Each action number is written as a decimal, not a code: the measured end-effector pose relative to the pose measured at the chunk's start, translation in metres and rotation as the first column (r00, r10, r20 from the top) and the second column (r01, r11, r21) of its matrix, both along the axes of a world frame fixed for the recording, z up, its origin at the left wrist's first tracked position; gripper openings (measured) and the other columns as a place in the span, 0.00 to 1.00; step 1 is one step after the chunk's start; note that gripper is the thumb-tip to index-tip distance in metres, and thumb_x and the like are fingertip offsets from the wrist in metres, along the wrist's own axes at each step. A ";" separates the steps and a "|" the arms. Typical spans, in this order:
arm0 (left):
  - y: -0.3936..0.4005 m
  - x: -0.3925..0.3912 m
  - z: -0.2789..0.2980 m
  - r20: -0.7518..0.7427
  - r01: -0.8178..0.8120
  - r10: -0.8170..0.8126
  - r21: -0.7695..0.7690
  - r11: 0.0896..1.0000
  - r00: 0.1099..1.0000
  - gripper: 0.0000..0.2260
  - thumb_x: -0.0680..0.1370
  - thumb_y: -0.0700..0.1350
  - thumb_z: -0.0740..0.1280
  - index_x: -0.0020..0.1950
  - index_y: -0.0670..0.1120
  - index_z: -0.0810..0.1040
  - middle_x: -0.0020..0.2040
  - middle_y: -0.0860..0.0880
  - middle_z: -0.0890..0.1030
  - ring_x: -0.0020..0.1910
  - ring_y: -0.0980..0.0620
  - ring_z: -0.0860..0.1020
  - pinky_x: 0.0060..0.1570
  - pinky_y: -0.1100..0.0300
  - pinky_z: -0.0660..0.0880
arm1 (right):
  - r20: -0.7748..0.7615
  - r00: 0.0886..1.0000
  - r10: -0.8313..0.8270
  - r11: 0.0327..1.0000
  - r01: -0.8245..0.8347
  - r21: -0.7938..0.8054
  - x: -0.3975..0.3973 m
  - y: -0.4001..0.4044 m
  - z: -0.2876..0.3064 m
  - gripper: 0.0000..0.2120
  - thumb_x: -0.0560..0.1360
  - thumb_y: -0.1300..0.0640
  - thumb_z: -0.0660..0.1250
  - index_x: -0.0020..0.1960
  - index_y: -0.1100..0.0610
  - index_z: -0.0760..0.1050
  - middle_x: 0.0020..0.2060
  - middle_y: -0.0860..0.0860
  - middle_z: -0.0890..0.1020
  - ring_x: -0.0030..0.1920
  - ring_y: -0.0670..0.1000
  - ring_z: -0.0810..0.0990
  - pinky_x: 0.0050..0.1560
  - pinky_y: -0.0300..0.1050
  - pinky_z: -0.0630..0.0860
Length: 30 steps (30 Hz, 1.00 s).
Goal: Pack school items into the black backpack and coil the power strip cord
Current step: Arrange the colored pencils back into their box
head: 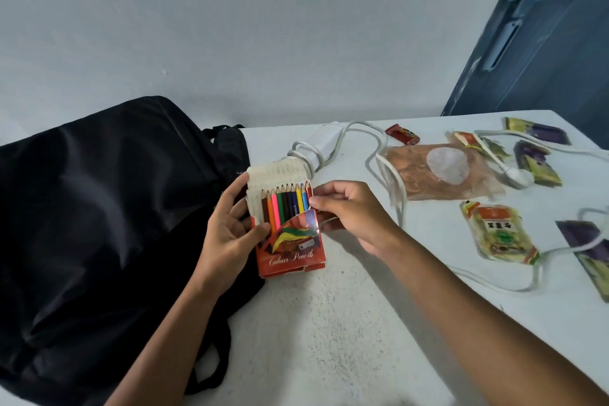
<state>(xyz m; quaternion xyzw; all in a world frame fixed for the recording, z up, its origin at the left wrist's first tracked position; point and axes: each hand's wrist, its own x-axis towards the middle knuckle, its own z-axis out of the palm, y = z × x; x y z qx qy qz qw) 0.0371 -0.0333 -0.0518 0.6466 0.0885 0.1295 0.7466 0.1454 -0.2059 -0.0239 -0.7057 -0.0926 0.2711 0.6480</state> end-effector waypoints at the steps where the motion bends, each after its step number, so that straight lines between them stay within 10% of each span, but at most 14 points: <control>1: 0.000 0.000 0.000 0.000 0.006 -0.006 -0.007 1.000 1.000 0.34 0.72 0.35 0.67 0.75 0.51 0.60 0.63 0.43 0.78 0.56 0.42 0.81 0.50 0.48 0.81 | -0.023 1.000 0.007 1.000 -0.006 0.031 0.000 -0.002 0.000 0.04 0.73 0.65 0.70 0.47 0.60 0.78 0.39 0.56 0.84 0.34 0.48 0.81 0.28 0.38 0.76; 30: -0.016 0.000 0.005 -0.018 -0.020 0.022 0.111 0.994 1.000 0.18 0.77 0.30 0.63 0.61 0.48 0.74 0.51 0.46 0.85 0.51 0.46 0.83 0.47 0.57 0.81 | 0.253 0.948 -0.195 0.958 0.129 0.256 -0.035 0.000 -0.047 0.03 0.75 0.63 0.68 0.46 0.59 0.74 0.29 0.49 0.78 0.35 0.47 0.79 0.38 0.43 0.77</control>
